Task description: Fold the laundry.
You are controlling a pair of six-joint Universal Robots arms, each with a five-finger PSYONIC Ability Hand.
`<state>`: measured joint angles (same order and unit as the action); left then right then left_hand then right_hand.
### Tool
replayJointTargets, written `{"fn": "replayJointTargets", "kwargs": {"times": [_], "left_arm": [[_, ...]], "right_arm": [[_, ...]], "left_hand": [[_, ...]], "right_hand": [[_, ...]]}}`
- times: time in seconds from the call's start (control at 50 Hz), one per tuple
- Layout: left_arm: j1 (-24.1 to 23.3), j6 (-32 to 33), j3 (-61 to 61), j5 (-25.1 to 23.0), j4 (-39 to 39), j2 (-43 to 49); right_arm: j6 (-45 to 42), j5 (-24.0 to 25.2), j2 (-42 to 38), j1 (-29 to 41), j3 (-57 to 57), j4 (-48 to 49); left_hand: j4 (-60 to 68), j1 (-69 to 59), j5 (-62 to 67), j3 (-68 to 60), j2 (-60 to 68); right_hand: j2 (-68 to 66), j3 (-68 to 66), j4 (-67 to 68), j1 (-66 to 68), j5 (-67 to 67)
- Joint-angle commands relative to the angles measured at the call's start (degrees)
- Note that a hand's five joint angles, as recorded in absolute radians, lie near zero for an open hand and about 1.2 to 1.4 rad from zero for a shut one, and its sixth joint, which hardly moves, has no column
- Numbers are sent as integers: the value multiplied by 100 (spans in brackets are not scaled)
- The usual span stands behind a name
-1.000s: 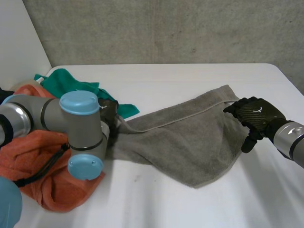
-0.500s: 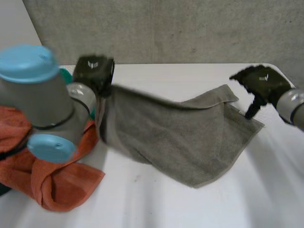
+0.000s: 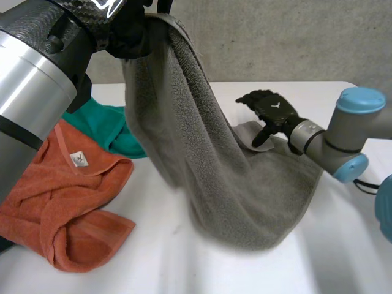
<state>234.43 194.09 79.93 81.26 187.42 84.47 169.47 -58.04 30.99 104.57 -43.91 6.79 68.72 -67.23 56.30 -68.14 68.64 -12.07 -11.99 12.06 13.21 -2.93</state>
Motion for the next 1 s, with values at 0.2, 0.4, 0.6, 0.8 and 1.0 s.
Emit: {"fn": "replayJointTargets", "kwargs": {"times": [0.2,0.4,0.6,0.8,1.0], "left_arm": [[366,-20,330,-14,146,17],[314,-91,286,-40,172,8],[59,-100,207,-5,164,-185],[24,-100,234,13,146,-370],[427,-91,321,48,120,-405]], "right_arm": [[385,-736,821,-331,-574,-510],[-521,-296,1261,-271,-1656,-1391],[235,-726,611,336,-1217,-249],[323,-1368,-48,608,-453,218],[314,-1649,802,170,-495,297]], "left_hand": [[1128,-1277,1370,-1186,1136],[1128,-1277,1370,-1186,1136],[1128,-1277,1370,-1186,1136],[1128,-1277,1370,-1186,1136],[1128,-1277,1370,-1186,1136]], "right_hand": [[-12,-20,13,-102,74],[-431,-439,432,317,-345],[-1693,-1701,1694,1579,-1607],[-3635,-3644,3637,3521,-3550],[-6793,-6801,6794,6679,-6707]]}}
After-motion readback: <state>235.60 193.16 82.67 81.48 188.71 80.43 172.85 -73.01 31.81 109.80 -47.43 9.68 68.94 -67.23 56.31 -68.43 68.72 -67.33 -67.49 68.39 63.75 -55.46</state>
